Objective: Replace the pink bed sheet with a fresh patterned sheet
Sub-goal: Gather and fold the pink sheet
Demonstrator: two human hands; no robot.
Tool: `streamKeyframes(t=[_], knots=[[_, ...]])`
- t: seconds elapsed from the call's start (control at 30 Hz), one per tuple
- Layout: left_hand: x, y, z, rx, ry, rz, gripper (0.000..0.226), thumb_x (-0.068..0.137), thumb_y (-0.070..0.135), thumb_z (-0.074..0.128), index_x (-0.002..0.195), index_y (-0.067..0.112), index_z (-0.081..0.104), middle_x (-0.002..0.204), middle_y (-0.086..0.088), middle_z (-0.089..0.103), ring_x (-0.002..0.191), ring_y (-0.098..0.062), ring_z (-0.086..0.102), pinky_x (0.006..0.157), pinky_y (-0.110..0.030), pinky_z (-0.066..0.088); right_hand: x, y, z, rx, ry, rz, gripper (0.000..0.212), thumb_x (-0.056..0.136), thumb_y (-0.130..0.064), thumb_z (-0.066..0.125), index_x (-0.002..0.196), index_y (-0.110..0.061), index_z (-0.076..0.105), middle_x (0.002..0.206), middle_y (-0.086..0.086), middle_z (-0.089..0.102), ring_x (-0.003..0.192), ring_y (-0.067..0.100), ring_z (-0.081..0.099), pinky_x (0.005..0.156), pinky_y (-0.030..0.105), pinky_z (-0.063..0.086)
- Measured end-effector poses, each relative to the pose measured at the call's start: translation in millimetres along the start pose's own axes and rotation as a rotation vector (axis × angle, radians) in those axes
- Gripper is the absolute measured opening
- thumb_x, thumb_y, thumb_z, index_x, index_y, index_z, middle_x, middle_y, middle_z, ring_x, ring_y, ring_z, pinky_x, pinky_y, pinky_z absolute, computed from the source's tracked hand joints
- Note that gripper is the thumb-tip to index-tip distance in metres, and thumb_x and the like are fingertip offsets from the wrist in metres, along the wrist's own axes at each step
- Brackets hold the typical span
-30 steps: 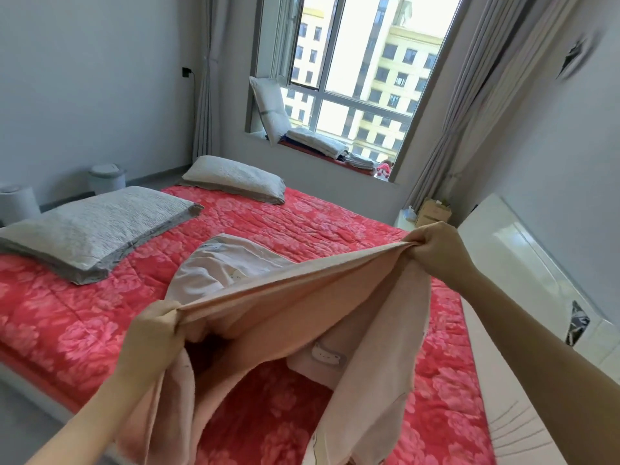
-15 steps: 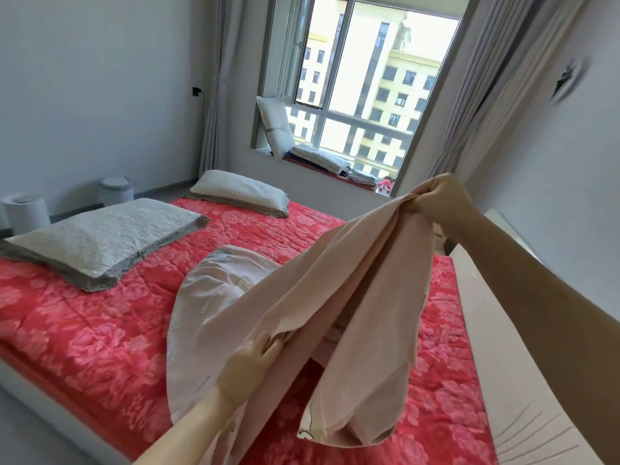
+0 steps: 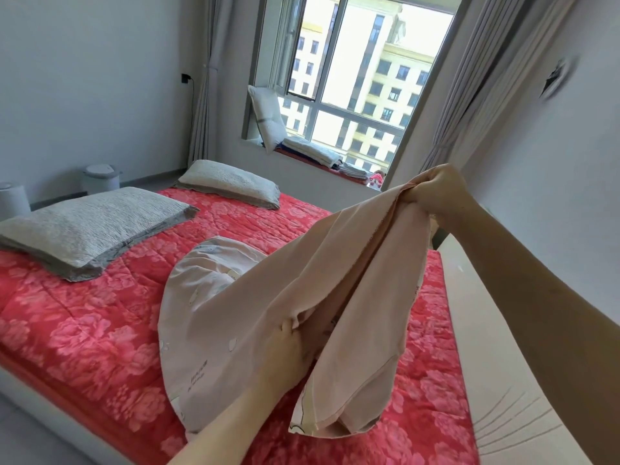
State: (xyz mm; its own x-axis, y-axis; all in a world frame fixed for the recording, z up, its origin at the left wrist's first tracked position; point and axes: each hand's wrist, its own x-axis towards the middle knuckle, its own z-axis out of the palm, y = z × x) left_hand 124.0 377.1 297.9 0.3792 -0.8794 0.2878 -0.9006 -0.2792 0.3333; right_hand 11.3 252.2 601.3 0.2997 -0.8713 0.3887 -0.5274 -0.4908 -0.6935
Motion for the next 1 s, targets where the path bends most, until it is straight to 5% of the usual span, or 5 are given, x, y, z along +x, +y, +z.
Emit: streamKeyframes(t=[0.23,0.37,0.5,0.8,1.0], knots=[[20,25,17,-0.133,0.018,-0.328,0.057,0.083,0.032,0.021,0.122,-0.001,0.049,0.12,-0.017,0.048,0.101,-0.034,0.051,0.083,-0.04,0.042,-8,3,4,0.07,0.03,0.09,0.01,0.073,0.004,0.069,0.072,-0.006,0.071,0.072,0.007,0.059,0.066,0.014,0.053,0.055,0.021,0.049],[30,7,36,-0.176,0.017,-0.258,0.025,0.057,0.017,0.077,0.076,0.005,0.068,0.083,-0.014,0.059,0.067,-0.032,0.056,0.058,-0.037,0.047,-3,7,-2,0.065,0.057,0.091,0.024,0.074,0.003,0.069,0.061,-0.016,0.064,0.067,0.004,0.057,0.065,0.017,0.055,0.054,0.026,0.051],[8,-27,52,-0.175,0.006,-0.229,0.025,0.036,-0.002,0.081,0.057,0.001,0.068,0.064,-0.016,0.057,0.051,-0.035,0.056,0.044,-0.033,0.049,2,19,-12,0.061,0.078,0.073,0.02,0.074,0.002,0.069,0.064,-0.015,0.066,0.065,0.004,0.057,0.063,0.018,0.054,0.043,0.016,0.043],[-32,-121,-21,-0.297,0.214,-0.099,0.048,0.076,0.034,0.038,0.078,-0.002,0.069,0.07,-0.015,0.066,0.061,-0.031,0.065,0.055,-0.033,0.05,-3,69,-25,-0.182,0.23,-0.001,0.01,0.076,-0.006,0.067,0.073,-0.011,0.076,0.065,0.007,0.066,0.066,0.023,0.06,0.063,0.026,0.045],[14,-178,-162,-0.048,0.265,0.039,0.029,0.076,0.018,0.056,0.099,0.004,0.068,0.083,-0.015,0.07,0.074,-0.033,0.068,0.065,-0.038,0.051,-47,106,-13,-0.381,0.274,-0.04,0.026,0.086,-0.021,0.054,0.089,-0.004,0.074,0.088,0.022,0.071,0.089,0.04,0.063,0.076,0.037,0.045]])
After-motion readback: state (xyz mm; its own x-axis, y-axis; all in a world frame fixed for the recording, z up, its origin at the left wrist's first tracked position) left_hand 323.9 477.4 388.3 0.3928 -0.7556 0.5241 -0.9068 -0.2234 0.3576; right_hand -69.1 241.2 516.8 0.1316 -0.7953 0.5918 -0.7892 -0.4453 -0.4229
